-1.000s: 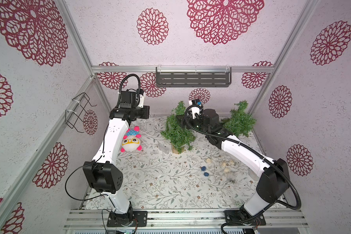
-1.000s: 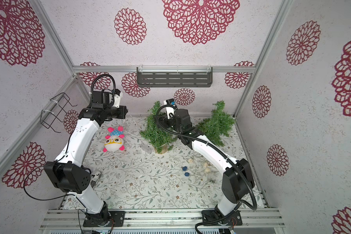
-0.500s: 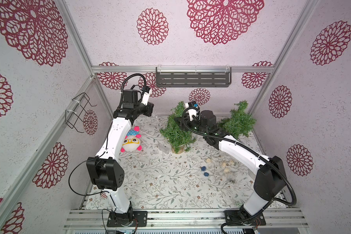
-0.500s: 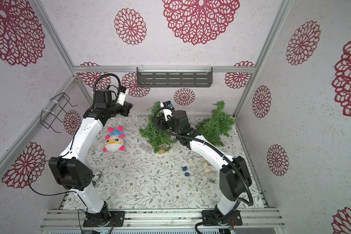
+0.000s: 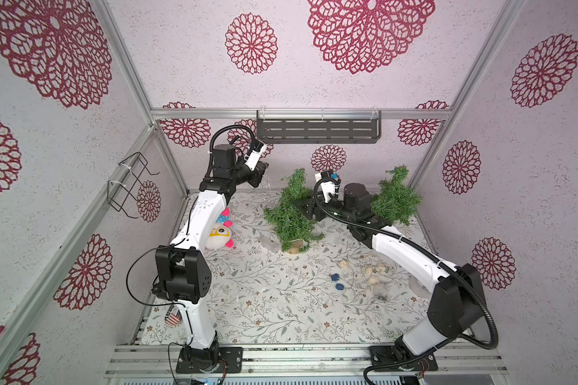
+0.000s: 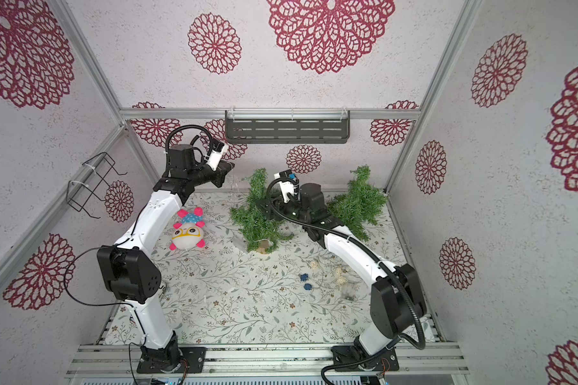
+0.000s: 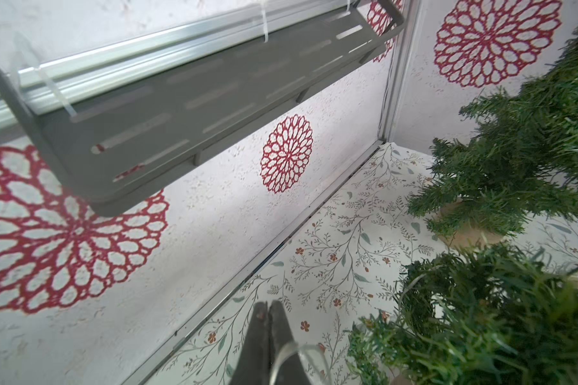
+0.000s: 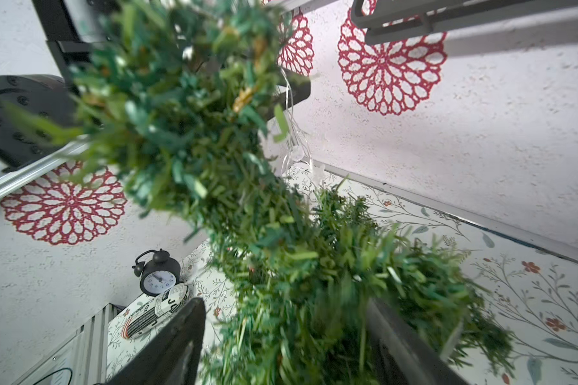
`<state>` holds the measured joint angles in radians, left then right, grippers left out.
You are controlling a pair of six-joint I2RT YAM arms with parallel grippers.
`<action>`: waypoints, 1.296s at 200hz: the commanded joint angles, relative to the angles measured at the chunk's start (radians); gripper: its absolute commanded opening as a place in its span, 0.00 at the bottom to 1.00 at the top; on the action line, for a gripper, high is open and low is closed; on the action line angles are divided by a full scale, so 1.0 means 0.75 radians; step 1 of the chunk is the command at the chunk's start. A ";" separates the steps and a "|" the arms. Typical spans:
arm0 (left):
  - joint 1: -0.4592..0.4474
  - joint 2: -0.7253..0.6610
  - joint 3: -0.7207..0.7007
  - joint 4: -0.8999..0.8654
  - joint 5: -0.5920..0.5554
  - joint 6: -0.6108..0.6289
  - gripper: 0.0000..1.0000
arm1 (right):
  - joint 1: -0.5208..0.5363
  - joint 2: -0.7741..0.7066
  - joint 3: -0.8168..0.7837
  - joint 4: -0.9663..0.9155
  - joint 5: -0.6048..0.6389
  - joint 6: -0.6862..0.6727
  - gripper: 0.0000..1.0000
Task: Wrap string light around the christmas tree
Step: Wrap the light string around the Christmas tree.
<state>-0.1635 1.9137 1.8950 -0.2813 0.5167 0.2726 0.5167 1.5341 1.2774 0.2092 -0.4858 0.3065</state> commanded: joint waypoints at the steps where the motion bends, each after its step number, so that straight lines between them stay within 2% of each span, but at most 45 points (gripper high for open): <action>1: -0.029 0.029 0.030 0.078 0.054 0.055 0.00 | -0.038 -0.102 -0.033 0.049 -0.120 0.024 0.79; 83: -0.066 0.034 0.035 0.111 0.039 0.081 0.00 | -0.187 -0.207 -0.116 0.103 -0.226 0.045 0.78; 112: -0.063 0.043 0.034 0.119 0.050 0.091 0.00 | -0.235 -0.235 -0.138 0.160 -0.223 0.113 0.71; 128: -0.064 0.053 0.037 0.126 0.058 0.102 0.00 | -0.243 -0.231 -0.137 0.164 -0.129 0.109 0.66; 157: -0.064 0.054 0.072 0.144 0.058 0.159 0.00 | -0.243 -0.030 0.058 0.032 0.053 0.067 0.42; 187: -0.068 0.122 0.076 0.253 0.103 0.178 0.00 | -0.239 0.226 0.317 -0.028 0.151 -0.038 0.35; 233: -0.099 0.196 0.104 0.371 0.179 0.137 0.00 | -0.235 0.545 0.565 0.143 0.073 -0.058 0.36; 259: -0.119 0.225 0.114 0.446 0.180 0.091 0.00 | -0.221 0.683 0.700 0.180 -0.032 -0.038 0.48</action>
<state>-0.2317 2.0678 1.9499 -0.0460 0.6197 0.3641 0.3412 2.0121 1.7023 0.2565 -0.4332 0.2802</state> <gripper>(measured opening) 0.041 0.422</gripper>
